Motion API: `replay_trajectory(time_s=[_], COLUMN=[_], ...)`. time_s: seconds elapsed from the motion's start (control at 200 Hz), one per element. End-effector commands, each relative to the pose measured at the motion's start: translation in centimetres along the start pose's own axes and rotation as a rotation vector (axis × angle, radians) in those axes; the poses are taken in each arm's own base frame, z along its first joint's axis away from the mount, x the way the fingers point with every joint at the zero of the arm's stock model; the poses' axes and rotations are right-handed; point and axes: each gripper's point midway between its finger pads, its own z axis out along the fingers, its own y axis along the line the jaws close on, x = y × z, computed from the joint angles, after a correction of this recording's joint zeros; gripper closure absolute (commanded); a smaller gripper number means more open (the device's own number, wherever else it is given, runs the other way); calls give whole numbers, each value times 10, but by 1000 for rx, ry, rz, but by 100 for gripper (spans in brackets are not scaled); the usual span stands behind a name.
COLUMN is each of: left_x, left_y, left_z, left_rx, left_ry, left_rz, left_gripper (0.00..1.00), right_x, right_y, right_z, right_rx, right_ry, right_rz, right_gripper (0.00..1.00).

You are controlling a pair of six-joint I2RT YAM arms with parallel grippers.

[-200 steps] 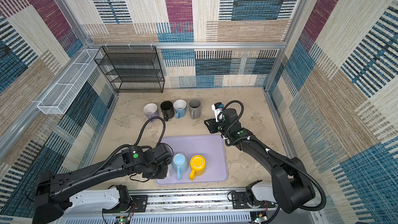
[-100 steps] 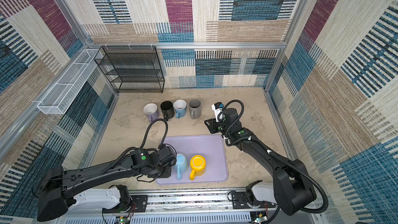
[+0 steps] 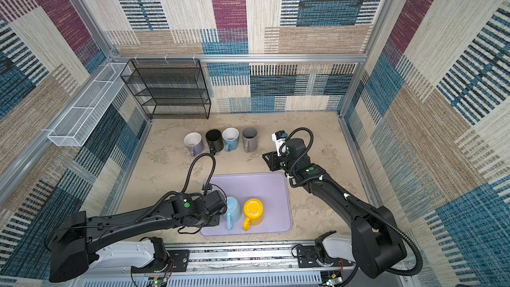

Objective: Turn the mug right side up
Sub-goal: 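Lower the left gripper onto the upside-down white octagonal mug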

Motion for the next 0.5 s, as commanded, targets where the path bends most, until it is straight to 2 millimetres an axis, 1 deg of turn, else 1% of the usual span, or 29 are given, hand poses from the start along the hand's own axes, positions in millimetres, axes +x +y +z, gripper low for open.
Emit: replay_trajectory(time_s=[0.0,0.09,0.291,0.496], left_x=[-17,-22,-30,-41], left_y=[3,4,7,6], left_z=[1,4,16,17], left_rx=[-25,-33,-35,-30], left_ry=[-86,-99,-100,-108], left_rz=[38,53,58,75], left_gripper=[69,69,71,72], right_x=[-6,-6,-7,-8], right_y=[2,1,1,2], right_z=[-2,-2,-2,-3], right_rx=[3,4,6,8], right_ry=[-16,-16,-16,-18], right_rz=[-13,-12,-6,-7], right_gripper=[72,72,72,72])
